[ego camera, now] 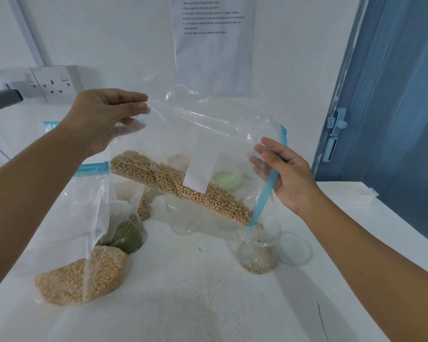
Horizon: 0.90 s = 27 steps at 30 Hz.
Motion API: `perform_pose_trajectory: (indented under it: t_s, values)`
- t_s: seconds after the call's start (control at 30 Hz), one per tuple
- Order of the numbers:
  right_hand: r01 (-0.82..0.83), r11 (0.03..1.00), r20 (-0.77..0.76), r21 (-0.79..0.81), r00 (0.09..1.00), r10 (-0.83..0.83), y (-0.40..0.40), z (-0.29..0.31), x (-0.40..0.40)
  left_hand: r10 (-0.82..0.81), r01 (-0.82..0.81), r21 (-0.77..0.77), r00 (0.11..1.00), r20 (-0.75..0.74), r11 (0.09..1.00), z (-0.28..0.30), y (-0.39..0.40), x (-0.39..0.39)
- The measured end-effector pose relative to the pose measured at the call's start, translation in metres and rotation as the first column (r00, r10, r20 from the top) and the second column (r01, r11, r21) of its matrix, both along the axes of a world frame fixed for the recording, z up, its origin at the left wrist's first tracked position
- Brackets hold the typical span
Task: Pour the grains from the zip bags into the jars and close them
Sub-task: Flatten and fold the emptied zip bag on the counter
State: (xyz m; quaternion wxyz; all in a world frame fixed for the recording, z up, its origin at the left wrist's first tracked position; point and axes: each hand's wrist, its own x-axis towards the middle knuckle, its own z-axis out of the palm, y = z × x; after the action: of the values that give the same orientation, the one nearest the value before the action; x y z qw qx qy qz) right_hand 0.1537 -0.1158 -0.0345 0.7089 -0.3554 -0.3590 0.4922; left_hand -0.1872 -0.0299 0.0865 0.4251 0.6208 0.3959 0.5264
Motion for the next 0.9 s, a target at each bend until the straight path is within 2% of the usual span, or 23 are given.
perform_pose_trajectory:
  t_s: [0.9]
  values:
    - [-0.007,1.000,-0.015,0.005,1.000,0.007,-0.0073,-0.0071,0.0024,-0.024,0.025,0.025,0.999,-0.025,0.999,0.0044,-0.0007,0.0051]
